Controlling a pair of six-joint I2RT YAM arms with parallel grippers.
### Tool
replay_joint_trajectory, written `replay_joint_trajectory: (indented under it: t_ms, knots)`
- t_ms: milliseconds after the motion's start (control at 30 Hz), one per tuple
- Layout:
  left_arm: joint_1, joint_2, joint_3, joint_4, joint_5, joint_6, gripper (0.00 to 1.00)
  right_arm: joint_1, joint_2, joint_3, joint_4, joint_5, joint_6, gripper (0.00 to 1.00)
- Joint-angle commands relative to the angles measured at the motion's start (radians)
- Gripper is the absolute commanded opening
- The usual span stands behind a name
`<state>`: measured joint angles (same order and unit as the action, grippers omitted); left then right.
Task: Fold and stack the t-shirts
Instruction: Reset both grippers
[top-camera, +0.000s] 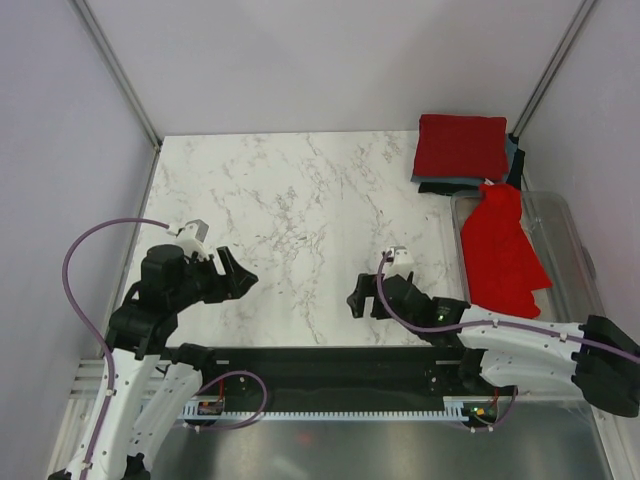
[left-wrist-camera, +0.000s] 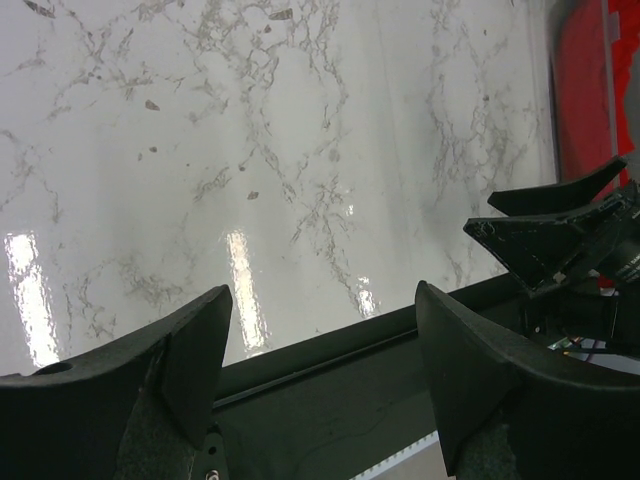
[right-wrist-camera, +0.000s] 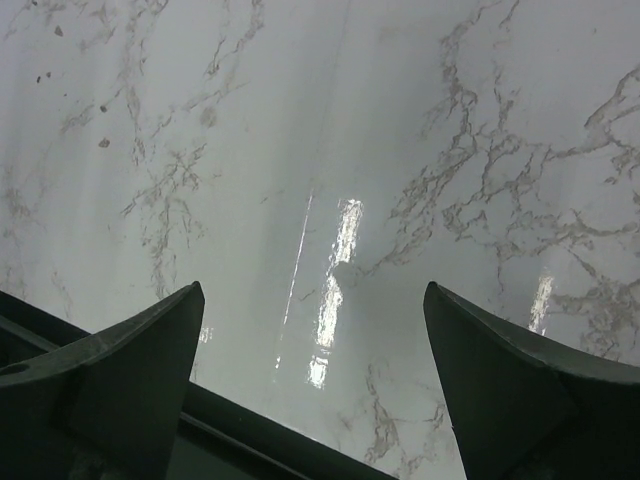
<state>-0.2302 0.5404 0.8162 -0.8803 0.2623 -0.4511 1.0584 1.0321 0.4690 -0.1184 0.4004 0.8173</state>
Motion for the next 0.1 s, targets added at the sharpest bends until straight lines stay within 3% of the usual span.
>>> replay_joint_trajectory:
  t_ms: [0,67]
  knots:
    - [0.008,-0.01,0.0,0.029,-0.021,-0.011,0.81,0.006,0.0,-0.027,0.164,0.022,-0.007,0.98]
    - [0.008,-0.011,-0.002,0.03,-0.028,-0.015,0.81,0.006,-0.003,-0.044,0.19,0.015,-0.015,0.98]
